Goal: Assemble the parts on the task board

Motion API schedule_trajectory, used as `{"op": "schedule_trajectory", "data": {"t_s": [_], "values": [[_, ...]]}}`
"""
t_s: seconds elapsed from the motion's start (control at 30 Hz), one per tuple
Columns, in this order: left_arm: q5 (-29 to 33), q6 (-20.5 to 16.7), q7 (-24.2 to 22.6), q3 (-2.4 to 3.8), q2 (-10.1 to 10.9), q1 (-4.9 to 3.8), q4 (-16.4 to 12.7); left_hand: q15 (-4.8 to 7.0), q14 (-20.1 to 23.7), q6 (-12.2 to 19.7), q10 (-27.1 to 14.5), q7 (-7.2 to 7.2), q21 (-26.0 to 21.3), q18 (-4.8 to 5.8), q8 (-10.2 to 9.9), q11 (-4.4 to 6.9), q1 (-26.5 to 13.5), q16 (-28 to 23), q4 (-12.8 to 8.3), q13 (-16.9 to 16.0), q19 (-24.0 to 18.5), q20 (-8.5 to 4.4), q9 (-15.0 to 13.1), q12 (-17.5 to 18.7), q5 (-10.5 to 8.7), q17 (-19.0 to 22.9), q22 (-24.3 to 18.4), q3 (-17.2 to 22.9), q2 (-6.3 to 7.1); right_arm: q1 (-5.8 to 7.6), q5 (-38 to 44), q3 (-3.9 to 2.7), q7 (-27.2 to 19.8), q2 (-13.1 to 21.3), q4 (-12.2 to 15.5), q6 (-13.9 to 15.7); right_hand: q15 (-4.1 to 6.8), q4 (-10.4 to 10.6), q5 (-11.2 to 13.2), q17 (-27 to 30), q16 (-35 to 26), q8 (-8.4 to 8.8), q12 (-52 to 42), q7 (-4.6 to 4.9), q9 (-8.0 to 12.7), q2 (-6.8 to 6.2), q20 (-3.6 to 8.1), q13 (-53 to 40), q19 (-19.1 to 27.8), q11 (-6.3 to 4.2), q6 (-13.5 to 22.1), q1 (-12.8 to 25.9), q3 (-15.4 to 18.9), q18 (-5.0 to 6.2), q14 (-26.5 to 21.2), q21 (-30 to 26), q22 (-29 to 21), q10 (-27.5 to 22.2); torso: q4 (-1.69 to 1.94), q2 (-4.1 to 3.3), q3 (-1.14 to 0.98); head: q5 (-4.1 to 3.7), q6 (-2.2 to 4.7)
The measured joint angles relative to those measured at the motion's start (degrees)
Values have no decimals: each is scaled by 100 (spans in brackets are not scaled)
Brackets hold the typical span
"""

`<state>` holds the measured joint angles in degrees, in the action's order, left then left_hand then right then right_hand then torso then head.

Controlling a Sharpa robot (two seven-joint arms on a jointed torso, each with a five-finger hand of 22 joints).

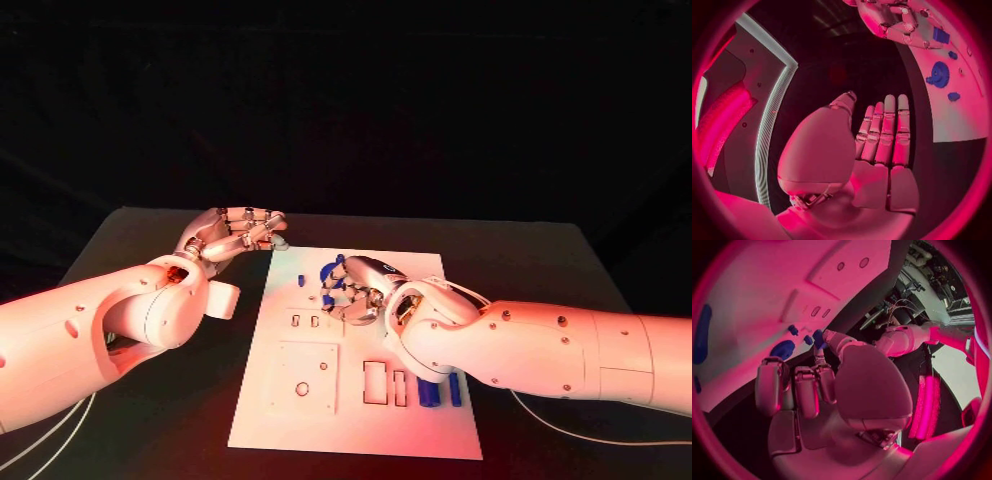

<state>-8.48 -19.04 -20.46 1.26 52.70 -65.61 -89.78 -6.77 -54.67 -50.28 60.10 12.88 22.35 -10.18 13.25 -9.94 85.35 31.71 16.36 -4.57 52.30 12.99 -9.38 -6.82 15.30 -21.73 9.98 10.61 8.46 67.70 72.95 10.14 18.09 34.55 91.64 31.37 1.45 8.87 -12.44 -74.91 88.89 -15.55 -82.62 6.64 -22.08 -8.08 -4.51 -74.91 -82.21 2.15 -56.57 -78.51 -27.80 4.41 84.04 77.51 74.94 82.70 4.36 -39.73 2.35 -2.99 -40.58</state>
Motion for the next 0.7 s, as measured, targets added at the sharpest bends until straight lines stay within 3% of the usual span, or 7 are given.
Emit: {"op": "schedule_trajectory", "data": {"t_s": [0.13,0.47,0.7], "values": [[-5,0,1,0,-4,0,2,0,0,0,0,0,0,0,0,0,0,0,0,0,0,0,0,0,0,0,0,0,0,-79,176,9,115,-69,-32,1,0,-16,0,0,0,0,0,-9,1,0,0,0,-17,0,9,2,-16,-91,0,32,0,0,-1,0,-2,5,-17],[-13,-1,1,0,-5,-1,11,0,0,0,0,0,0,0,0,0,0,0,0,-3,0,0,1,0,0,1,-1,0,0,-237,570,18,312,-191,-55,8,0,4,0,1,0,0,0,-7,1,-51,19,0,-79,-32,7,88,-38,-90,0,69,-1,31,13,-2,-19,32,-58],[-16,-1,1,2,-2,-1,17,0,0,0,0,0,0,0,0,0,0,0,0,-4,0,0,1,0,0,1,-1,0,0,-292,760,19,399,-250,-132,8,0,5,0,1,0,0,0,4,0,-99,19,0,-79,-31,-5,192,-39,-90,0,92,-1,31,15,-5,-19,58,-90]]}}
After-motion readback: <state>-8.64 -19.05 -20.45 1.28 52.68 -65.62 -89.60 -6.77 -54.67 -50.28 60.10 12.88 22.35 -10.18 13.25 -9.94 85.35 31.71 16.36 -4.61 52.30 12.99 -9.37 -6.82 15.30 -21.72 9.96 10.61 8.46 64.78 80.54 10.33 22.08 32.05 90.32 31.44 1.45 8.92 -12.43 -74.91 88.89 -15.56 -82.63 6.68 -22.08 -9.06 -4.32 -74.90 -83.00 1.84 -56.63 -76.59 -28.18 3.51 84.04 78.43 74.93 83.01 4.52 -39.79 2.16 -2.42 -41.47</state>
